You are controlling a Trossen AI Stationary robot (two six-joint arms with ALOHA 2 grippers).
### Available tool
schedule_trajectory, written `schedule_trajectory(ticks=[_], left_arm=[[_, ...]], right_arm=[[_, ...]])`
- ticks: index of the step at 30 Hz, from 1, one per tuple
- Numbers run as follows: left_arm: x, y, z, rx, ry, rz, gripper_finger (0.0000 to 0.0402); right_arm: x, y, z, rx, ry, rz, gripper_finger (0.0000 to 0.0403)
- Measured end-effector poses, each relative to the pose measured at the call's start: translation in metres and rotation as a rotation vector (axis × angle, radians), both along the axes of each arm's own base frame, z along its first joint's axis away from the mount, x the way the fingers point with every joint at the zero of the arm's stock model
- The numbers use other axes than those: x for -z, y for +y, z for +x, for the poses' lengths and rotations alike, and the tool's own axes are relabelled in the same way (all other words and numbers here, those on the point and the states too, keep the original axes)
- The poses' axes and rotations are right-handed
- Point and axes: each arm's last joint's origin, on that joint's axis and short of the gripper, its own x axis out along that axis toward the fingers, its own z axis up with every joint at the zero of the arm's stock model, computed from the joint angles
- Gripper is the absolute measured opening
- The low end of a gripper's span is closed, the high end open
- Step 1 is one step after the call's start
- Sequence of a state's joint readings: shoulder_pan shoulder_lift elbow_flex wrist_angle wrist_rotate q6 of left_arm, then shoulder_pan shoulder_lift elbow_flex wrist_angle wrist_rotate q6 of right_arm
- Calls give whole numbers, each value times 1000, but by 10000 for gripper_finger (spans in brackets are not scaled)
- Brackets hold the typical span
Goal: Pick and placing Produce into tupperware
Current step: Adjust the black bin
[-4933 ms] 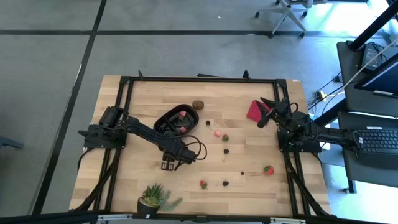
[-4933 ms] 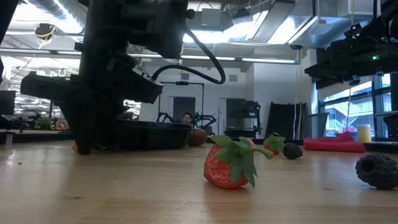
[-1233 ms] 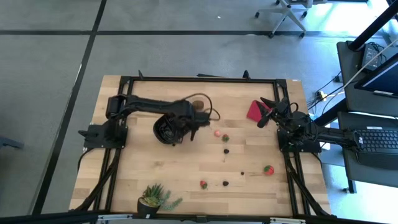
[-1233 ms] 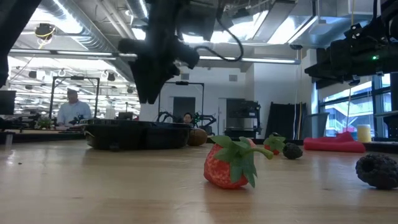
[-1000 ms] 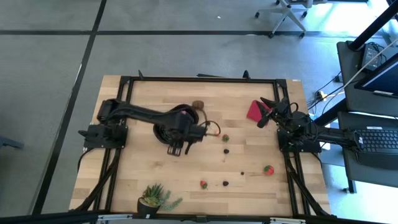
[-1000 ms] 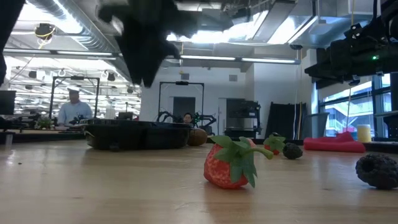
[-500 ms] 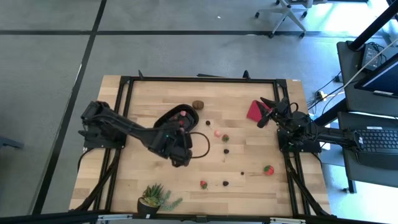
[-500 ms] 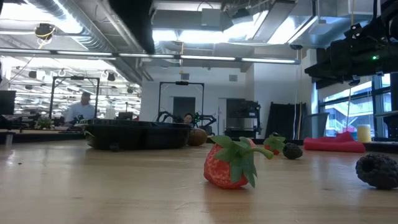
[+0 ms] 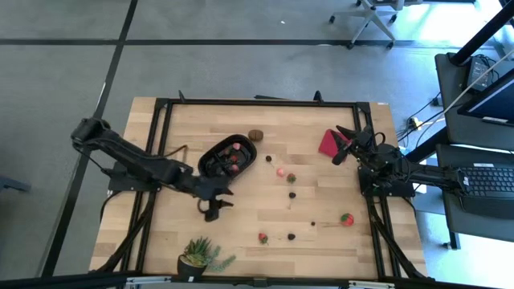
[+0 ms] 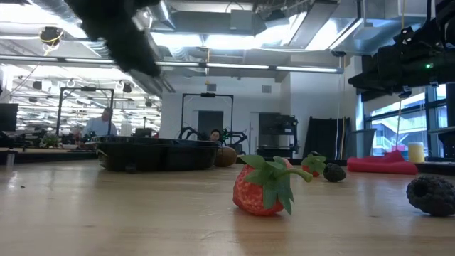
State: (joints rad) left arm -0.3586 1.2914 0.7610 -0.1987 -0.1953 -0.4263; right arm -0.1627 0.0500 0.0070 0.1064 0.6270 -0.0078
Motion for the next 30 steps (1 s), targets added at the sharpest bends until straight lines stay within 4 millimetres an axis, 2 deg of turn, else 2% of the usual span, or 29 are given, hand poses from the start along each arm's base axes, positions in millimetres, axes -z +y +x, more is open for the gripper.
schedule_trajectory(ticks=[4,9,14,21,30], left_arm=[[28,6,-16,-11,-20,-16,172],[49,16,-24,-47,-7,-5,172],[54,20,-25,-67,4,6,172],[65,29,-28,-135,114,1,172],[79,38,-24,-200,185,16,172]], right_arm=[[0,0,0,0,3,0,142],[1,0,0,0,15,2,142],[2,0,0,0,27,4,142],[3,0,0,0,27,4,142],[2,0,0,0,27,4,142]])
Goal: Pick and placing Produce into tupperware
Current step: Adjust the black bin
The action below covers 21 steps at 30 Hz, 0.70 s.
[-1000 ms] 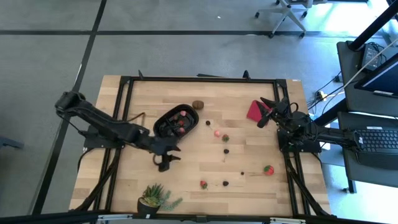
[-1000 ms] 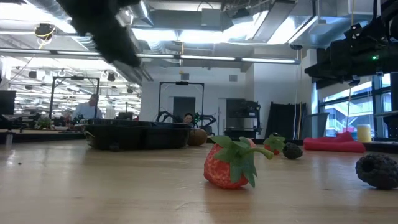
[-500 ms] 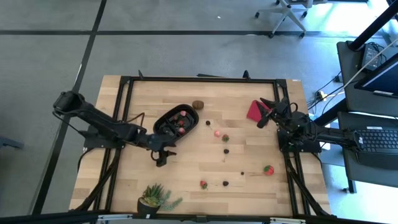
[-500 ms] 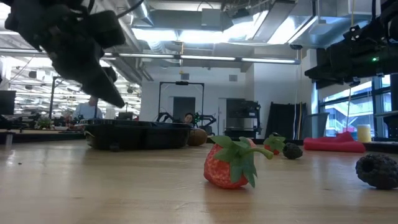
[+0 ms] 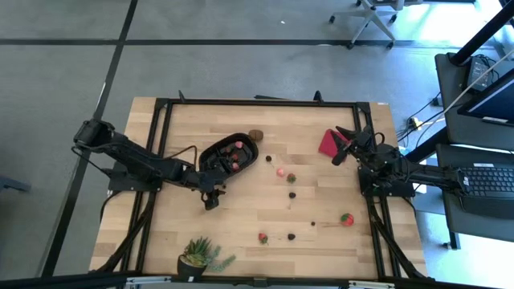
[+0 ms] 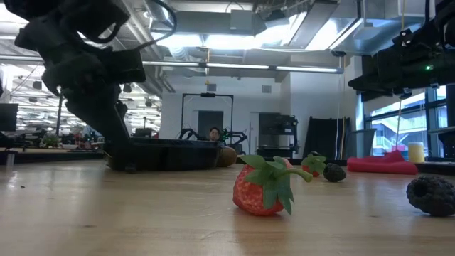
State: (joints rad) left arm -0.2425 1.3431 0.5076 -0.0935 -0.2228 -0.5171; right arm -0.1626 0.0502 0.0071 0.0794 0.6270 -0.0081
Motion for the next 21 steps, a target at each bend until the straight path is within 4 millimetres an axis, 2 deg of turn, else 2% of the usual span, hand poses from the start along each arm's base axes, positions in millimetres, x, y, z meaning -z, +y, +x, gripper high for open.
schedule_trajectory(ticks=[13,21], left_arm=[[4,14,-5,-105,71,44,172],[-3,-2,-3,1,2,-31,172]], right_arm=[[0,0,0,0,-1,0,142],[0,0,0,0,0,0,142]])
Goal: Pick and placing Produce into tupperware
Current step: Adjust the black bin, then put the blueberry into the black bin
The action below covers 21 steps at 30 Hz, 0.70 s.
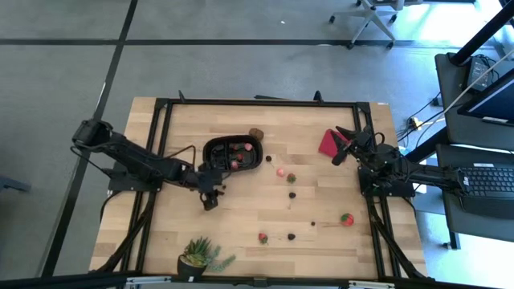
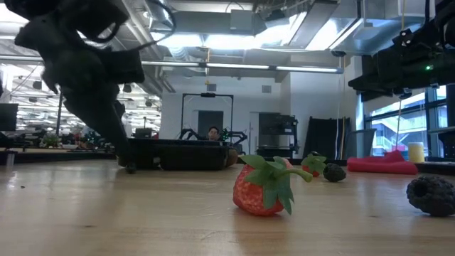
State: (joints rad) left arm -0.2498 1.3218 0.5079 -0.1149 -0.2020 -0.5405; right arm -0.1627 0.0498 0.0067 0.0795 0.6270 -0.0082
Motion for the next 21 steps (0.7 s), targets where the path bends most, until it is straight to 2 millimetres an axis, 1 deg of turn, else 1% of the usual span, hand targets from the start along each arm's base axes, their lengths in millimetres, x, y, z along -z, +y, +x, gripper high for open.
schedule_trajectory(ticks=[6,9,12,15,19,21], left_arm=[[-5,-19,-4,57,-47,15,172],[-8,-31,-7,-21,-125,76,172],[-10,-46,-14,-93,-203,139,172],[-12,-58,-21,-185,-279,145,172],[-10,-65,-26,-274,-352,195,172],[-6,-66,-23,-292,-363,221,172]], right_arm=[[0,0,0,0,0,0,142],[0,0,0,0,0,0,142],[0,0,0,0,0,0,142],[0,0,0,0,0,0,142],[0,0,0,0,0,0,142],[0,0,0,0,0,0,142]])
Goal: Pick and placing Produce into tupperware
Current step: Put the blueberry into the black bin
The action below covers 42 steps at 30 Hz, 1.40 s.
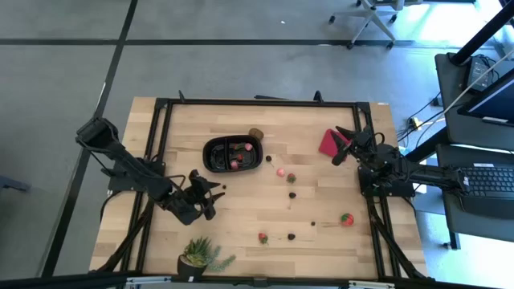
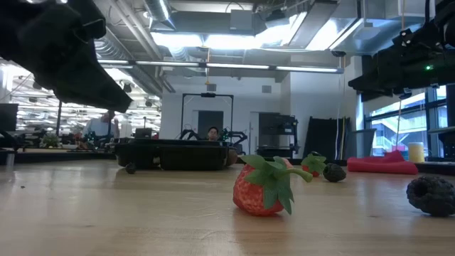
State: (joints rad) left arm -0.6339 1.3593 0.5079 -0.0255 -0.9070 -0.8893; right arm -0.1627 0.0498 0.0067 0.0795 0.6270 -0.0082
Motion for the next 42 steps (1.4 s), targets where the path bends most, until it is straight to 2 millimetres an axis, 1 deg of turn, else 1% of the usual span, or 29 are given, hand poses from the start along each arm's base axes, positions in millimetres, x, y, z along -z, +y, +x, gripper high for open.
schedule_trajectory(ticks=[6,10,17,24,28,42], left_arm=[[22,2,12,-45,34,29,172],[36,1,16,-70,48,41,172],[56,0,18,-100,72,69,172],[75,5,19,-149,111,81,172],[78,7,21,-160,121,68,172],[77,8,22,-157,122,82,172]], right_arm=[[0,0,0,0,0,0,142],[0,0,0,0,0,0,142],[0,0,0,0,0,0,142],[0,0,0,0,0,0,142],[0,0,0,0,0,0,142],[0,0,0,0,0,0,142]])
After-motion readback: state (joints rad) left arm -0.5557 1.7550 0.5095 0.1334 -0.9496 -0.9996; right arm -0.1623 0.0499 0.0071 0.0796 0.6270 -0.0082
